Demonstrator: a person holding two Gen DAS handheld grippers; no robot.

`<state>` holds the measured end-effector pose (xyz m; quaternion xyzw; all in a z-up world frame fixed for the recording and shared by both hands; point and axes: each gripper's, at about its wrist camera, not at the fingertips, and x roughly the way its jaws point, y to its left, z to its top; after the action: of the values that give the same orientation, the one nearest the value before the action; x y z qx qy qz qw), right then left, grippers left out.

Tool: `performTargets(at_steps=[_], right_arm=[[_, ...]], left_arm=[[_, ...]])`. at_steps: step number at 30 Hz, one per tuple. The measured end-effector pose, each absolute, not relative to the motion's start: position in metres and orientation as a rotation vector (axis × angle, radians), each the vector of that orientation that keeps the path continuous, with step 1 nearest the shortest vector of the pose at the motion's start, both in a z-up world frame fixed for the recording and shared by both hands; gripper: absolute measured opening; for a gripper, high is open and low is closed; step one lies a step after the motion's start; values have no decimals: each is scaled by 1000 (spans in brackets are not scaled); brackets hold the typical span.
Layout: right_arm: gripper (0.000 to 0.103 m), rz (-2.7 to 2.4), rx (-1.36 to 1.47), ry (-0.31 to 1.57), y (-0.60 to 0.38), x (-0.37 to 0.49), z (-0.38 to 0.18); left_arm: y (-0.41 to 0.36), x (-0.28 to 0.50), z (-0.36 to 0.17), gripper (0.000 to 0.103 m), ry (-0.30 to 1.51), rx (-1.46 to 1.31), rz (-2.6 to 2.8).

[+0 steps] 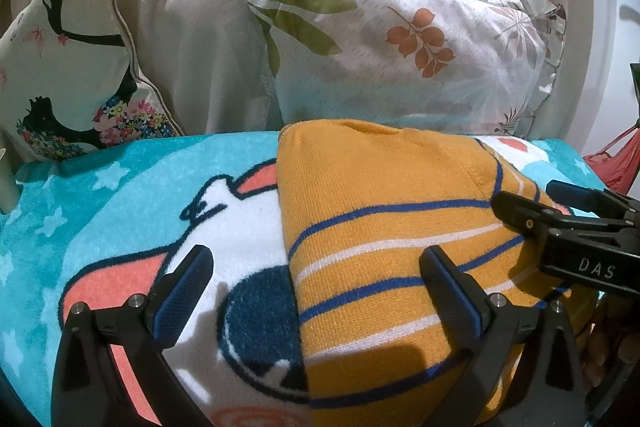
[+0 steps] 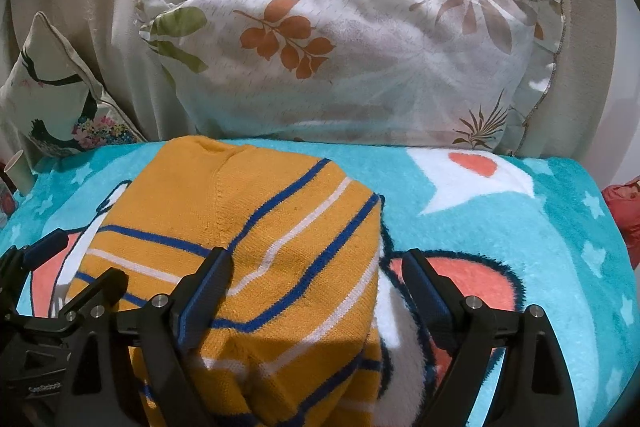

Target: Fold small clothes

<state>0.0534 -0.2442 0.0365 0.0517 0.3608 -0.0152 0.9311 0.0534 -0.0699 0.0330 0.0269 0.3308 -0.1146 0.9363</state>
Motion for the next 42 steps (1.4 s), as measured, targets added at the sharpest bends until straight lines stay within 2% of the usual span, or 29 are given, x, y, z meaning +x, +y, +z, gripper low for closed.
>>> performTargets(at_steps=[42], right_arm=[[98,-42,123,746,-247,56,31]], left_arm=[[-68,50,36,103,655,58,-215]])
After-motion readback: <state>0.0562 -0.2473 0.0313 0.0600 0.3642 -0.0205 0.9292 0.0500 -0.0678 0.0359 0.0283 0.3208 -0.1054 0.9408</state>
